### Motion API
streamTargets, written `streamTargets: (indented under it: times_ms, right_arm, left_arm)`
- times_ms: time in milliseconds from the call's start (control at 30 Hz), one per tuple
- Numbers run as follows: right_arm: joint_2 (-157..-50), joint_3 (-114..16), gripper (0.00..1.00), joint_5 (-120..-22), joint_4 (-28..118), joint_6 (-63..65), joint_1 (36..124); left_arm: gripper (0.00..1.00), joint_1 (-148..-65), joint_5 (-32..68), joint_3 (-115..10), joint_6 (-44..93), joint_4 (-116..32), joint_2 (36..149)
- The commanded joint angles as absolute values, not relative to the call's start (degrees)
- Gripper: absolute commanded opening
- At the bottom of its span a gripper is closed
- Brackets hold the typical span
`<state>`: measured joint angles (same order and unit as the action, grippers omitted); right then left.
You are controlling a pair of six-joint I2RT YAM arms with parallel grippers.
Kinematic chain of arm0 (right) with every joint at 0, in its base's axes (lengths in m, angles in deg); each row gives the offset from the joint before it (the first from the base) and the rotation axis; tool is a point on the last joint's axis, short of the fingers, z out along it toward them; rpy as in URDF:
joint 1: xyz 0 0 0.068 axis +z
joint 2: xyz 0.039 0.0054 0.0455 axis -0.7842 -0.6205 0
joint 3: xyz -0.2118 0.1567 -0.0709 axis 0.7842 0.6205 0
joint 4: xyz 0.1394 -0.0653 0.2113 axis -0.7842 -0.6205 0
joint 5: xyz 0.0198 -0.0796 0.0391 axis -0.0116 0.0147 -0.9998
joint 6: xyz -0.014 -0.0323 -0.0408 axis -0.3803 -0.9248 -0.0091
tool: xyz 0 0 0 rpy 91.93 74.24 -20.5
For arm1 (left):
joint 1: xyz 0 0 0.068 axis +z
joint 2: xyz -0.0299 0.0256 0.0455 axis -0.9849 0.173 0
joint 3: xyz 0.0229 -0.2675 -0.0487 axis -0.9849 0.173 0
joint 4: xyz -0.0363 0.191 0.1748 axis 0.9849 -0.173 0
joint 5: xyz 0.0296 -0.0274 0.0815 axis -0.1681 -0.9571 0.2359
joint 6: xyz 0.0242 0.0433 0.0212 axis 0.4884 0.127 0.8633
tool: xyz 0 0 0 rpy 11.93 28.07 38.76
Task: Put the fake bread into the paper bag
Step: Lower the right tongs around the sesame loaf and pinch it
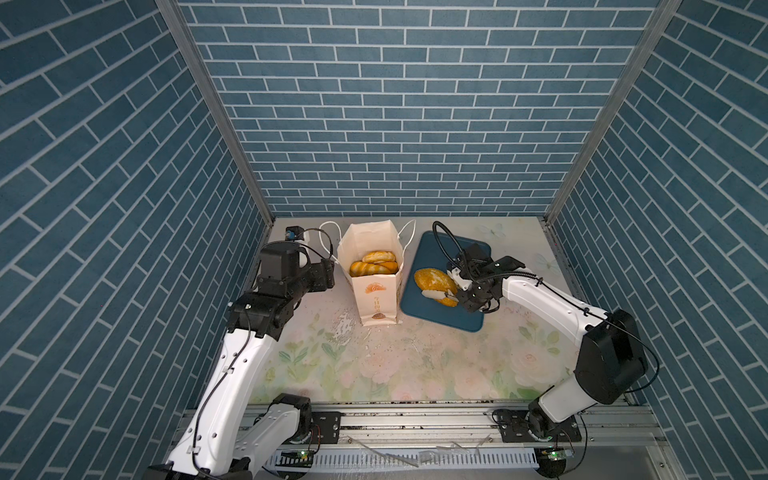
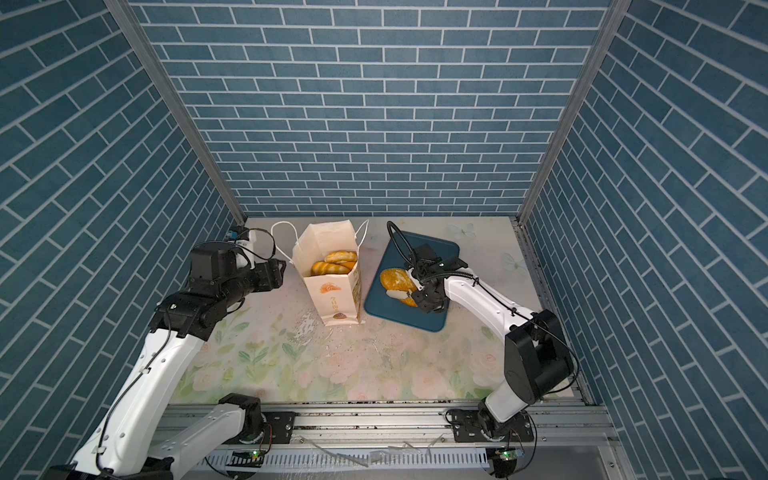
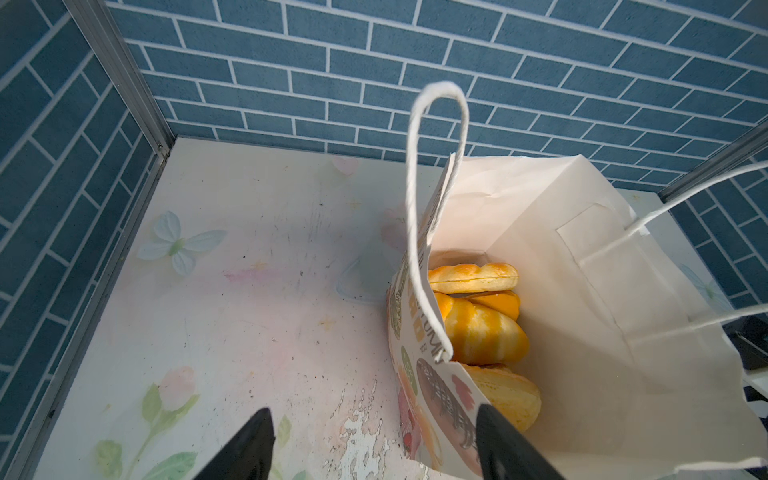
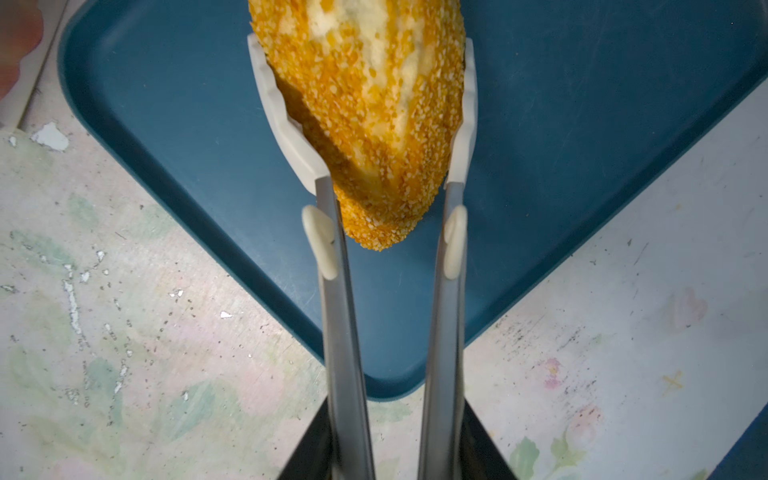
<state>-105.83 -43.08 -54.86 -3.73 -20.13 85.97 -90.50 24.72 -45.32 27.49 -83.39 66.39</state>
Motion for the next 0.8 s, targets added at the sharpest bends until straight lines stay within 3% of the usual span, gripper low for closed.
streamTargets:
  times_ms: [0, 233, 767]
  right_arm:
    - [-105.61, -44.31, 0.32, -55.35, -3.23, -19.45, 85.83]
    - [-101.84, -44.76, 0.26, -54.51, -5.10, -17.62, 85.83]
    - [-94.15, -49.70, 0.20, -52.21, -10.78, -11.21, 85.83]
  left_arm:
    - [0.78, -90.23, 24.42, -46.15, 28.01, -83.26, 66.17]
    - [0.78, -90.10, 23.99, -46.60, 28.11, -83.23, 66.25]
    - [0.78, -90.15, 22.94, -47.17, 27.91, -83.53, 66.12]
